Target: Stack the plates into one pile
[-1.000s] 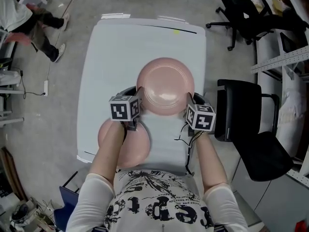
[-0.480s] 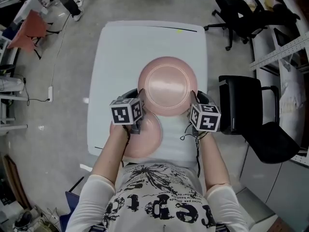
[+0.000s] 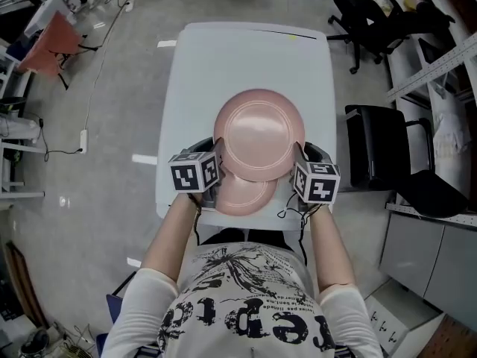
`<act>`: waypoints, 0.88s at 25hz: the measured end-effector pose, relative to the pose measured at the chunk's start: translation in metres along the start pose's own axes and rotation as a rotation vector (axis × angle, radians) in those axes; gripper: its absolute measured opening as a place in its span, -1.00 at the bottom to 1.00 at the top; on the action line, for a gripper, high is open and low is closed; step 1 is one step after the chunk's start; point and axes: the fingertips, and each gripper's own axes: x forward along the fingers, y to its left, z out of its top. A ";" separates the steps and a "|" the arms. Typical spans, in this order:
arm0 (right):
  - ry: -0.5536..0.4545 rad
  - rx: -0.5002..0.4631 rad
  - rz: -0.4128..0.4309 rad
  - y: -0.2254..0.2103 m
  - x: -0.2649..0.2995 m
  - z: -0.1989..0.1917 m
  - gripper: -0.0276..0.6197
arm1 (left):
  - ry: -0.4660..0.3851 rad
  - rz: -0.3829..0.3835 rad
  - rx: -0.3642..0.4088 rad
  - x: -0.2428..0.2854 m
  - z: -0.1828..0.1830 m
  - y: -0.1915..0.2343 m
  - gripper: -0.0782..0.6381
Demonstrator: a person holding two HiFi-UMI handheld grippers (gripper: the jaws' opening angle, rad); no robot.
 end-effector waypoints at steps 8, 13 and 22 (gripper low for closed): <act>0.015 -0.011 -0.016 0.058 -0.032 -0.041 -0.66 | 0.016 -0.009 0.002 -0.055 -0.047 0.031 -0.59; 0.045 -0.013 -0.024 0.080 -0.045 -0.073 -0.66 | 0.052 0.000 0.009 -0.074 -0.081 0.044 -0.58; 0.119 -0.014 -0.031 0.098 -0.045 -0.115 -0.66 | 0.105 0.011 -0.023 -0.082 -0.125 0.061 -0.58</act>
